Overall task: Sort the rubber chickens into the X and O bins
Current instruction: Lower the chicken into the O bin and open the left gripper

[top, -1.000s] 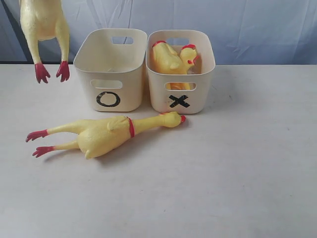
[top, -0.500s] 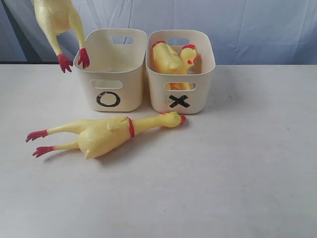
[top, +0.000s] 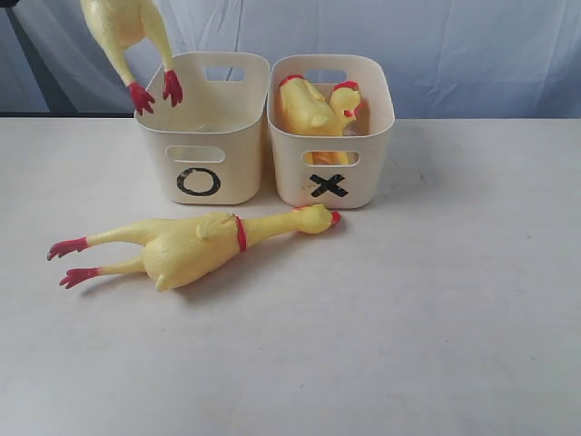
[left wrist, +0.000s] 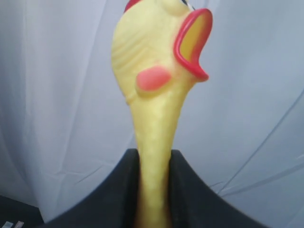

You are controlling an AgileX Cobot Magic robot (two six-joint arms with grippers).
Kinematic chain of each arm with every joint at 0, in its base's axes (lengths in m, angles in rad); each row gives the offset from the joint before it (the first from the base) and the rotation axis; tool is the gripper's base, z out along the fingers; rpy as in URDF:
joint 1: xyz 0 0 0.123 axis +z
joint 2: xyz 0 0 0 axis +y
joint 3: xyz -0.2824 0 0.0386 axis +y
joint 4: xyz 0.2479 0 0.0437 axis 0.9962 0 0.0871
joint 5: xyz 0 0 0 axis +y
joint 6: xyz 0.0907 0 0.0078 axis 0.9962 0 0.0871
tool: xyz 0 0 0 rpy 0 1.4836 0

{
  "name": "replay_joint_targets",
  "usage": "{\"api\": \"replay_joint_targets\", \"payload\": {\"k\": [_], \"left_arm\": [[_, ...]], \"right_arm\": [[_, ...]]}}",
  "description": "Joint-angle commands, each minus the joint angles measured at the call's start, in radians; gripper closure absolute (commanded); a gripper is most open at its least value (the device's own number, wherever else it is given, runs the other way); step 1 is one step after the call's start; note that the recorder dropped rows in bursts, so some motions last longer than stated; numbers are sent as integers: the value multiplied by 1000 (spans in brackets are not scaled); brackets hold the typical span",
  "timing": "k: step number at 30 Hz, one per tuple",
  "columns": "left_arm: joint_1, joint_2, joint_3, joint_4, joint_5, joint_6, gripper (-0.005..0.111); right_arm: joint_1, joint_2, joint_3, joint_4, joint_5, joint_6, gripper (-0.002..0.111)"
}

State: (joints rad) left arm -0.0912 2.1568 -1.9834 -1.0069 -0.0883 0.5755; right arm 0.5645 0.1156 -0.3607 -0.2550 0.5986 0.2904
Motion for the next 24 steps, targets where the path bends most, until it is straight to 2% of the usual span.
{"api": "replay_joint_targets", "payload": {"k": [1,5,10,11,16,20,24], "left_arm": [[0,47,-64,29,-22,-85,107],[-9,83,-104,142,-23,-179,107],[-51,115,-120,390,-104,-313,107],[-71,124,-120,552,-140,-421,107],[-87,175,-120,880,-198,-796,107],[-87,204,-120,946,-216,-886,107],[-93,229,-120,1062,-231,-892,107]], "right_arm": [[-6,-5,2,10,-12,1,109],[-6,-5,2,14,-12,1,109],[-6,-5,2,17,-14,1,109],[-6,-5,2,17,-14,1,109],[-6,-5,2,17,-14,1,109],[-6,-5,2,17,-14,1,109],[-6,-5,2,17,-14,1,109]]}}
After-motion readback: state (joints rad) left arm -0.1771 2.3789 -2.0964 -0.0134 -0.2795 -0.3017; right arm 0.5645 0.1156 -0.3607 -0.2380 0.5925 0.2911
